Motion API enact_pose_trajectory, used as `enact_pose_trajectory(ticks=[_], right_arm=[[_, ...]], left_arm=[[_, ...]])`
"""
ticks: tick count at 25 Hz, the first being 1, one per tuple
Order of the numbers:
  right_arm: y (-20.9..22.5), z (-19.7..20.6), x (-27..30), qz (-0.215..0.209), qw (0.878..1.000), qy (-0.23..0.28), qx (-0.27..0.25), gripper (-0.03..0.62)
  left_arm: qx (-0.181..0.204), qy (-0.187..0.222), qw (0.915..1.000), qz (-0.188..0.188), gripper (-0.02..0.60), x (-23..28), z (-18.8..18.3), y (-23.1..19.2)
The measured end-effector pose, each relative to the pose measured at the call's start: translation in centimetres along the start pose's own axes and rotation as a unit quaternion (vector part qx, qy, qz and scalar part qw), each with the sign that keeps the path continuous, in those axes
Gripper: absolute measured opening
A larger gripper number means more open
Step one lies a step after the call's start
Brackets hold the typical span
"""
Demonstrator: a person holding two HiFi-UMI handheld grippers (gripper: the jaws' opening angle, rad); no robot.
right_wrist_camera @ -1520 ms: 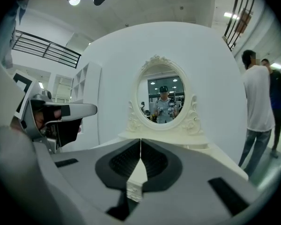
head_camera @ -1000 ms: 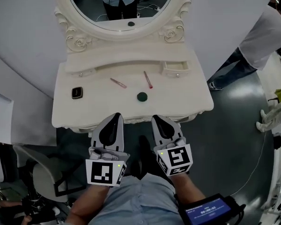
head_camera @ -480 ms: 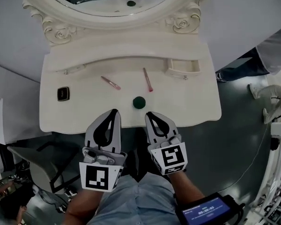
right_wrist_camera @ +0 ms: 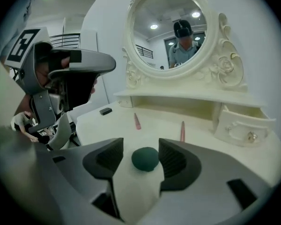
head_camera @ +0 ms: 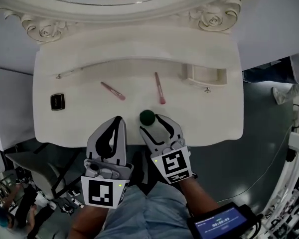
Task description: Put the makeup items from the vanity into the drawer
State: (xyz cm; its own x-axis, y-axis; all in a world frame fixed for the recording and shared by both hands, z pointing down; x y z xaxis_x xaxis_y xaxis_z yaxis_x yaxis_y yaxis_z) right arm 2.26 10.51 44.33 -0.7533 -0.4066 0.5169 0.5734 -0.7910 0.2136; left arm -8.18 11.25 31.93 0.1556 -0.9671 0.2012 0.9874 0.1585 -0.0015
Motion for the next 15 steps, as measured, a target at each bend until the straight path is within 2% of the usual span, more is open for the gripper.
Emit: enact_pose_trajectory(ticks=[4,10,15], right_arm=[[0.7,0.8,1.9,-0.009,0.999,-0.033,-0.014,0.246],[1.0,1.5,3.5,-0.026,0.995,-0.089,-0.03,0.264],[1.0,1.7,4.0,-0.013,0.992,-0.12,-0.038,0.246]], left_arm=[[-0.02,-0.027,0.9993,-0.014,-0.002,1.1,1.4,-0.6],[-0.019,-0.039,0.9988,-0.023,-0.002,2.2,2.3,-1.3],[-0.021,-0.043,0.9982,-0.036,-0.002,2.5,2.3,-1.5]])
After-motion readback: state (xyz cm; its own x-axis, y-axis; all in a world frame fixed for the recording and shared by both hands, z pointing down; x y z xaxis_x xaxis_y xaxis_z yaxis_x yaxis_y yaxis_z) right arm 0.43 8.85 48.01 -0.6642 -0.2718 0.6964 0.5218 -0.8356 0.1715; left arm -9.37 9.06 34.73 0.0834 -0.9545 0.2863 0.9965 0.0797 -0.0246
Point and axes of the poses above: the fingertips, and each gripper's own axes: x forward along the fingers, y to its right, z out of its underside, the point moved 5 cm from there along -x, backward along the fingers, and after that the axes turned 5 degrees about -z, right-handed, at the moved point
